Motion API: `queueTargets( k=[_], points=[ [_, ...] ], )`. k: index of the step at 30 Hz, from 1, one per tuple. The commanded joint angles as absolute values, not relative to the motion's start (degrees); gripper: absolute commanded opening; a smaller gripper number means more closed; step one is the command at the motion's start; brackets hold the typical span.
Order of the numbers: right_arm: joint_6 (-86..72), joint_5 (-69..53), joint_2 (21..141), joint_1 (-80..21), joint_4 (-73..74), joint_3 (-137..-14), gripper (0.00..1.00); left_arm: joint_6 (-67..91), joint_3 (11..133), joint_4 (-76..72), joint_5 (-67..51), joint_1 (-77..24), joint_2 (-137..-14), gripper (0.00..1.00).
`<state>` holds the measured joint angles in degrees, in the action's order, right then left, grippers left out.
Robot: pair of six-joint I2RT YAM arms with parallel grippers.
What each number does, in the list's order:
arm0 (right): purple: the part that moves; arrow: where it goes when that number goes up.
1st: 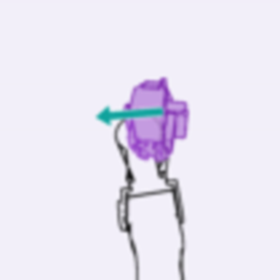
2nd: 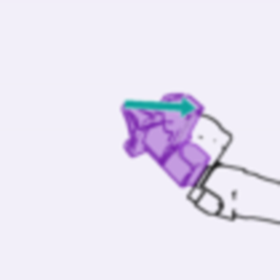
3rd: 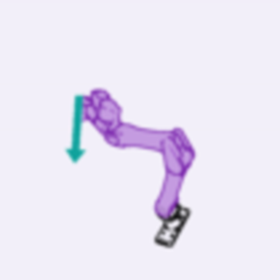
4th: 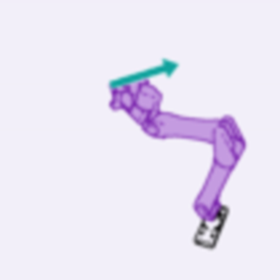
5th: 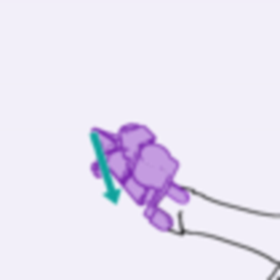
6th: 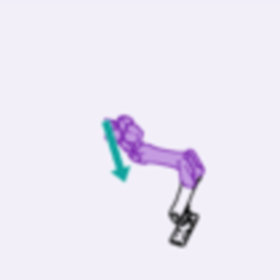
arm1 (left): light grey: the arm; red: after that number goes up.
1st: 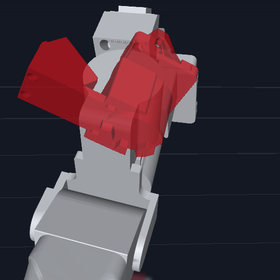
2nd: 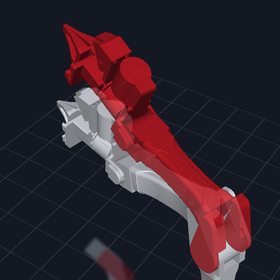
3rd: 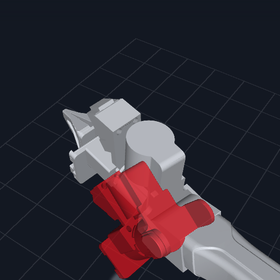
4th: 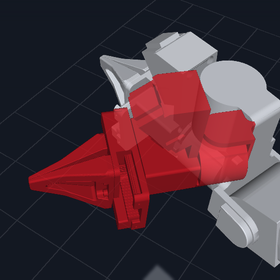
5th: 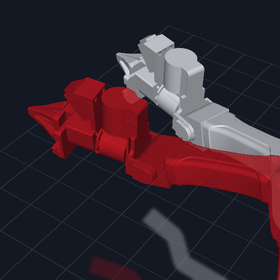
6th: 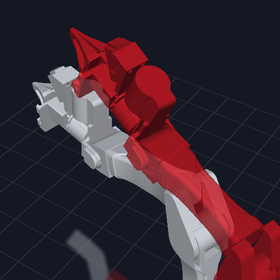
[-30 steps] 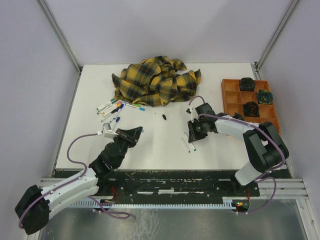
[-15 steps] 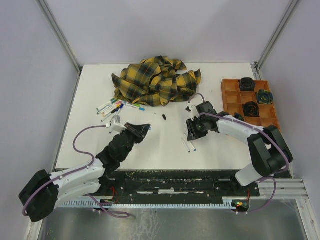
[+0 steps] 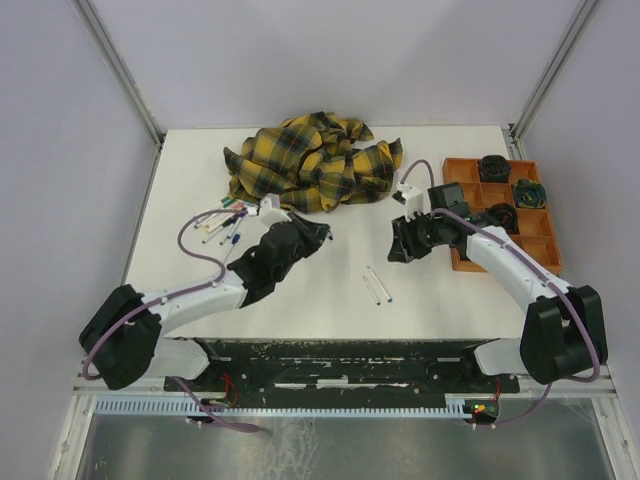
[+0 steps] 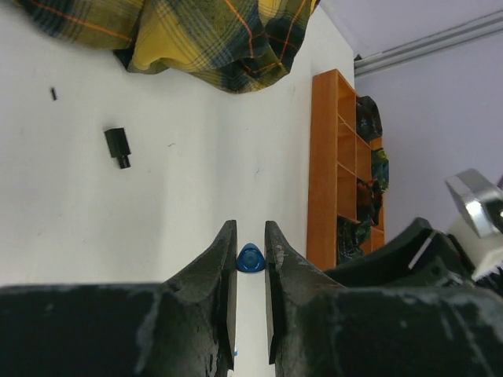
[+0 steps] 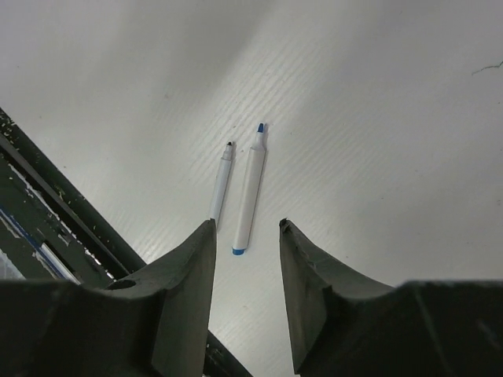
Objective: Open the pen caps
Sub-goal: Place the pen at the center of the board, then place the pen cap at the center of the board.
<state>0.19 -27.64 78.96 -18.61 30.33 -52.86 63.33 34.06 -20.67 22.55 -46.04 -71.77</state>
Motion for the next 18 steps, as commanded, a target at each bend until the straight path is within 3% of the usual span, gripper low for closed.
queueTargets(
  k=[1,13,18],
  points=[
    [9.5,-36.5,74.7,-15.3,36.0,-56.2,0.46,58.7,46.4,-9.7,21.1,-45.5,-80.9,0.04],
    [11.1,-38.0,72.4,-12.8,36.7,-56.1,0.47,51.2,93.0,30.3,25.3,-45.1,-118.7,0.03],
    [11.2,-38.3,72.3,-12.5,36.9,-56.2,0.47,50.5,101.9,35.3,29.9,-45.0,-125.3,0.03]
  ],
)
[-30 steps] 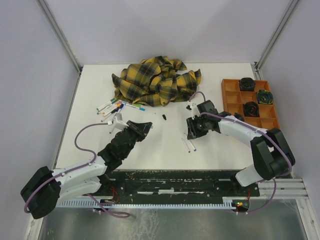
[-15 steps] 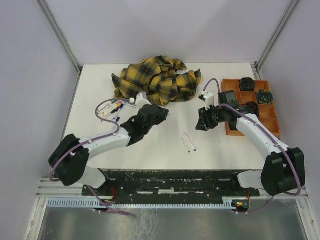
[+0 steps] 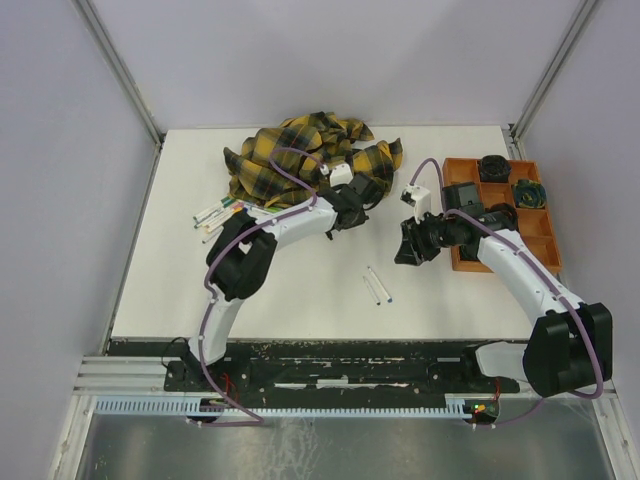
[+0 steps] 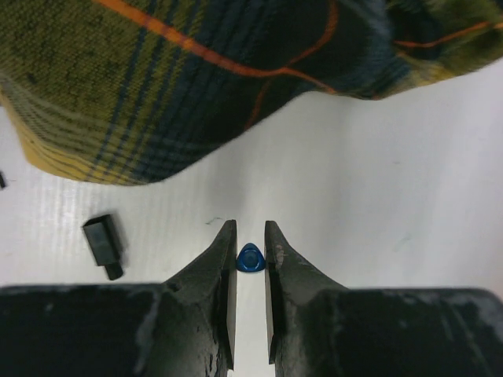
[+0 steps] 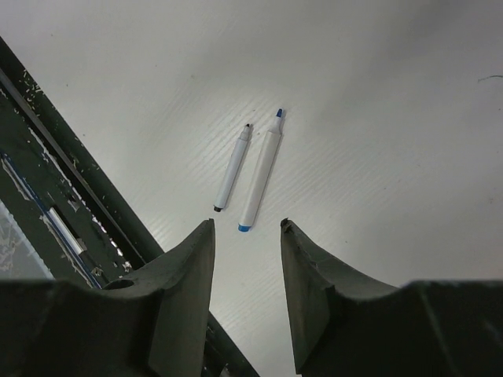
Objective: Open the pen caps
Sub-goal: Place the pen cap at the center of the board.
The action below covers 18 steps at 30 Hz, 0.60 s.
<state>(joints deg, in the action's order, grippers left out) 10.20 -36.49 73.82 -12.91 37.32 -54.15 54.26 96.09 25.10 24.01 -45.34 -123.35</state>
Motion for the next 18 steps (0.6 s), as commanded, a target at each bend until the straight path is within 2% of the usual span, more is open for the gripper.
queueTargets(
  k=[1,11,18],
  points=[
    [11.3,-38.3,72.3,-12.4,37.0,-56.2,0.47,50.6,102.6,35.6,30.7,-45.0,-125.8,0.03],
    [11.1,-38.2,72.2,-12.1,36.9,-56.1,0.47,51.6,101.7,37.3,32.7,-45.0,-126.8,0.03],
    [11.0,-38.0,72.4,-12.0,36.8,-56.1,0.47,51.9,101.3,37.2,32.4,-44.8,-126.7,0.10]
  ],
)
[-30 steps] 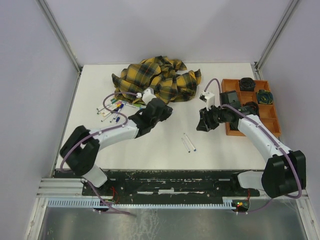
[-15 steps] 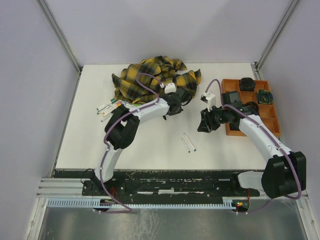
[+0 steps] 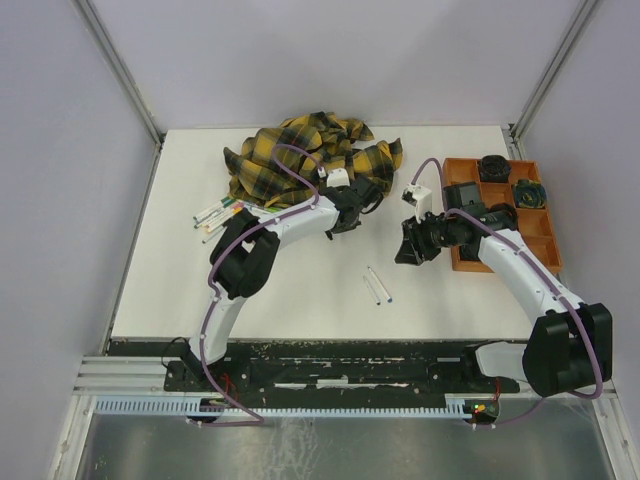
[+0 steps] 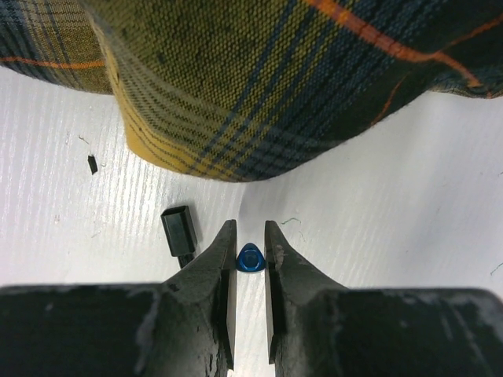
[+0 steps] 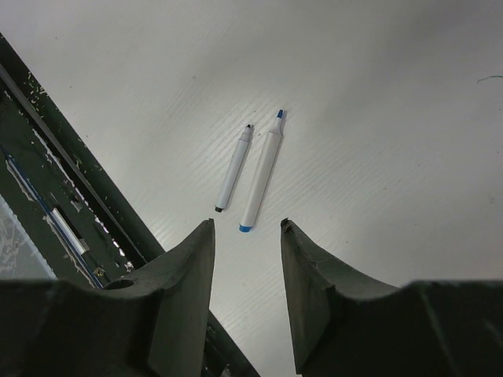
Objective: Open the pen caps
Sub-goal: Place the pen cap at the center of the board.
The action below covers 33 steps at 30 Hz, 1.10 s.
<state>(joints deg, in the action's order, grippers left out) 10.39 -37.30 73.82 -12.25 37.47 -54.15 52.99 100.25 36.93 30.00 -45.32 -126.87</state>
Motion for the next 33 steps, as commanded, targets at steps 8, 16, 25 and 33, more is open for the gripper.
queueTargets(
  k=[8,16,25,33],
  points=[
    [10.8,-38.0,72.7,-11.7,36.8,-56.1,0.47,52.3,100.4,37.2,31.5,-44.3,-126.7,0.16],
    [10.7,-38.1,72.7,-11.7,36.8,-56.1,0.47,52.3,100.3,37.2,30.4,-44.0,-127.2,0.18],
    [10.7,-38.1,72.5,-11.5,36.8,-56.1,0.47,52.5,99.4,36.1,29.1,-43.8,-127.3,0.21],
    [10.6,-38.2,72.3,-11.4,36.8,-56.1,0.47,52.5,98.8,36.0,28.6,-43.8,-127.4,0.27]
  ],
)
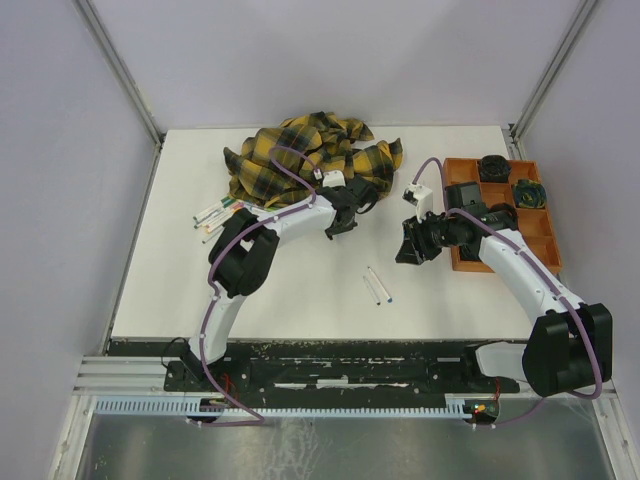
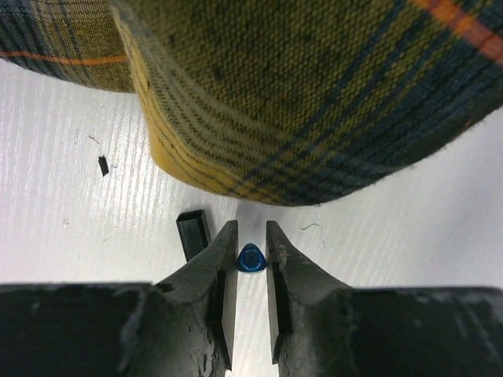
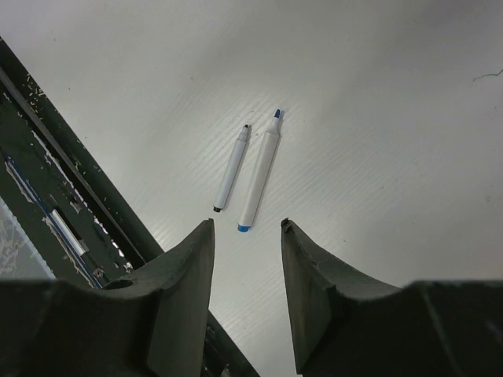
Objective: Open the pen caps
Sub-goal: Place the pen cap at the center of the board.
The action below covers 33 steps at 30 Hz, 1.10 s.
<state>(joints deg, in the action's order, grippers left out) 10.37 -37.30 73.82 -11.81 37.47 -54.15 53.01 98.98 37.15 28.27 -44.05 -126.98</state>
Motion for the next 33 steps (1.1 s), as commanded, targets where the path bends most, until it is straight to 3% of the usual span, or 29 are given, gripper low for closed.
queueTargets(
  k=[1,23,33],
  points=[
    [10.6,-38.2,72.3,-11.4,36.8,-56.1,0.47,52.5,98.7,35.8,28.5,-43.8,-127.3,0.27],
    [10.7,-38.7,72.2,-11.1,36.8,-56.0,0.47,47.2,95.8,32.2,25.3,-43.7,-118.6,0.33],
    [11.1,-39.2,72.0,-10.9,37.2,-56.2,0.47,35.5,73.4,14.3,24.6,-43.6,-100.6,0.33]
  ],
)
